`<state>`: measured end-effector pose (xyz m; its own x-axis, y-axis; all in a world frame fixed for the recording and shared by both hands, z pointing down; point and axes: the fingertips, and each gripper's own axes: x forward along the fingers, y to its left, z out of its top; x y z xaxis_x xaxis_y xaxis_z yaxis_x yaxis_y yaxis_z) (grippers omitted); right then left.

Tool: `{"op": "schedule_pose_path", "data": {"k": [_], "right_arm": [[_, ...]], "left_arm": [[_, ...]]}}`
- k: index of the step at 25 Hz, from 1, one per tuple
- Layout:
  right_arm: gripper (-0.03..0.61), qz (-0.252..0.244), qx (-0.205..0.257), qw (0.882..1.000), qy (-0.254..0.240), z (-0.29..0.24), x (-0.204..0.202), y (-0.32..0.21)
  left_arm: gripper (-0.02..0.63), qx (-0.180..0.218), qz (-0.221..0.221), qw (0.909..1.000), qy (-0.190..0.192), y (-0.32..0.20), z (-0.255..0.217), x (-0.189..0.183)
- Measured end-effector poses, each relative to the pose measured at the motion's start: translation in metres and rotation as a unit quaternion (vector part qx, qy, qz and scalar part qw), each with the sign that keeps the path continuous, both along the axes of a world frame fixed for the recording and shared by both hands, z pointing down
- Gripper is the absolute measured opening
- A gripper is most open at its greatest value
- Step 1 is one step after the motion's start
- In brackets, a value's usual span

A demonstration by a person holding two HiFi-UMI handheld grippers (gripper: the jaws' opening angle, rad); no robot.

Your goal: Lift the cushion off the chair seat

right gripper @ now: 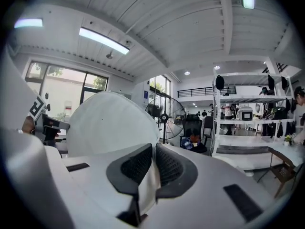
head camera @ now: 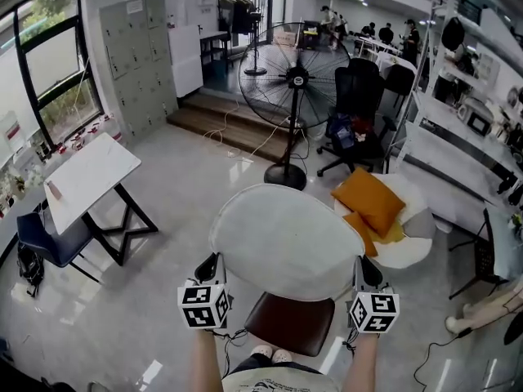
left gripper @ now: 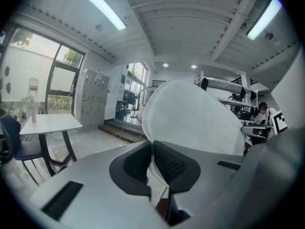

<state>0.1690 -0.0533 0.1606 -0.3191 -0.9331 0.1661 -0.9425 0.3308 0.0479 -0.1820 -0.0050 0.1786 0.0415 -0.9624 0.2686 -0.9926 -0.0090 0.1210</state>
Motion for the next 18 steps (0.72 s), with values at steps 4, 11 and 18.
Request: {"op": "schedule_pose_path", "data": {"k": [4,11,18], "right_arm": [[0.043,-0.003,0.012,1.000,-0.005,-0.012,-0.001,0.003],[0.043,-0.008,0.025,1.000,-0.009,-0.019,0.001,0.002],[0.041,-0.009,0.022,0.999,-0.022,-0.025,0.007,0.003]], "left_arm": [[0.034,0.012,-0.006,0.9999,-0.002,0.005,-0.014,-0.001],[0.034,0.024,-0.014,0.9996,-0.004,0.006,-0.023,0.001],[0.034,0.027,-0.015,0.9995,-0.002,0.009,-0.030,0.006]]}}
